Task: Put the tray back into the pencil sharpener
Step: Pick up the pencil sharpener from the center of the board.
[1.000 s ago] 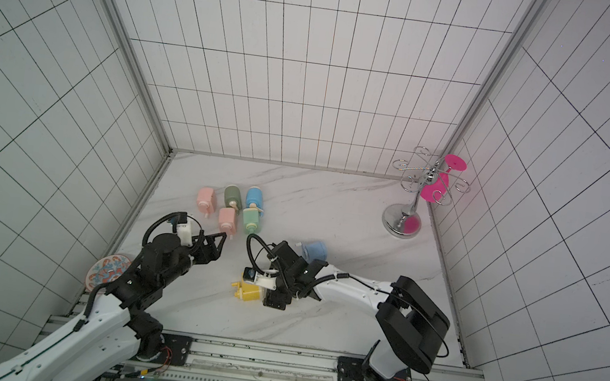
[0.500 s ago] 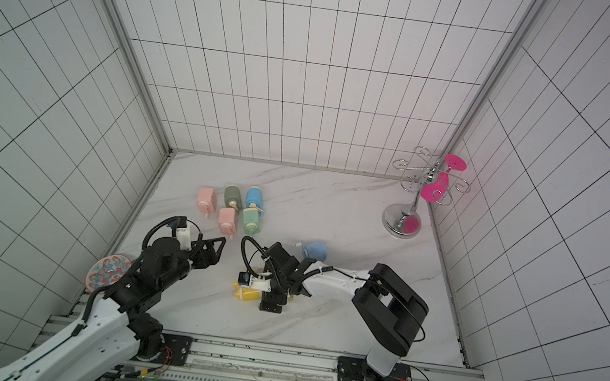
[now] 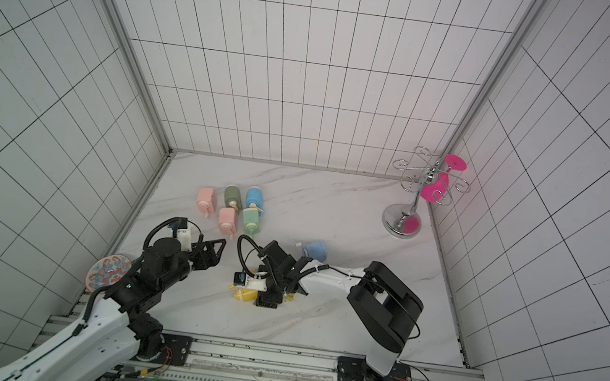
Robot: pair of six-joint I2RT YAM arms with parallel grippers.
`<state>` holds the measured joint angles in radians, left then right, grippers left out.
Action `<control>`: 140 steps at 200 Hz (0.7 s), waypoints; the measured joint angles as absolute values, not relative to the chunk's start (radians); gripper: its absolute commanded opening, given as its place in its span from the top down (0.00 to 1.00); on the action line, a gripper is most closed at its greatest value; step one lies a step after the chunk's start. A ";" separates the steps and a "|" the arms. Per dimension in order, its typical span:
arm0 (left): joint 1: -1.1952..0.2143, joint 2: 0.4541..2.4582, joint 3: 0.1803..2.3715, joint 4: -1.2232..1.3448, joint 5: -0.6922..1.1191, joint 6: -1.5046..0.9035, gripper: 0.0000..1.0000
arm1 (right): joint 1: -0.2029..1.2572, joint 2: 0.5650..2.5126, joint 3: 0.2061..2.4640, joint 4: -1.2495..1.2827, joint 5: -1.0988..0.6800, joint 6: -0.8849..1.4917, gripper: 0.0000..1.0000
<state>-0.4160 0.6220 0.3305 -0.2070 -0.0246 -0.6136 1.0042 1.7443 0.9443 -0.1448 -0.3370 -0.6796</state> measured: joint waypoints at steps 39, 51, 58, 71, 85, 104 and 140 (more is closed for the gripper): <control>-0.416 0.620 0.330 -0.214 -0.023 -0.614 0.13 | 1.005 1.745 0.946 -0.150 -0.354 -0.676 0.40; -0.416 0.617 0.330 -0.223 -0.021 -0.615 0.13 | 1.008 1.745 0.948 -0.154 -0.357 -0.675 0.43; -0.416 0.615 0.330 -0.228 -0.021 -0.617 0.13 | 1.009 1.745 0.948 -0.154 -0.359 -0.674 0.44; -0.416 0.610 0.330 -0.236 -0.020 -0.617 0.13 | 1.009 1.745 0.950 -0.158 -0.364 -0.672 0.46; -0.416 0.604 0.331 -0.245 -0.020 -0.617 0.13 | 1.009 1.745 0.952 -0.161 -0.370 -0.669 0.48; -0.416 0.594 0.331 -0.250 -0.021 -0.614 0.13 | 1.008 1.744 0.952 -0.167 -0.381 -0.651 0.53; -0.416 0.585 0.355 -0.266 -0.023 -0.555 0.13 | 0.997 1.713 0.952 -0.197 -0.444 -0.558 0.59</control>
<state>-0.4160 0.5846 0.3553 -0.2661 -0.0227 -0.5549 0.9966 1.7126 0.9516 -0.1974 -0.4442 -0.5583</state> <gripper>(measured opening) 0.870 0.548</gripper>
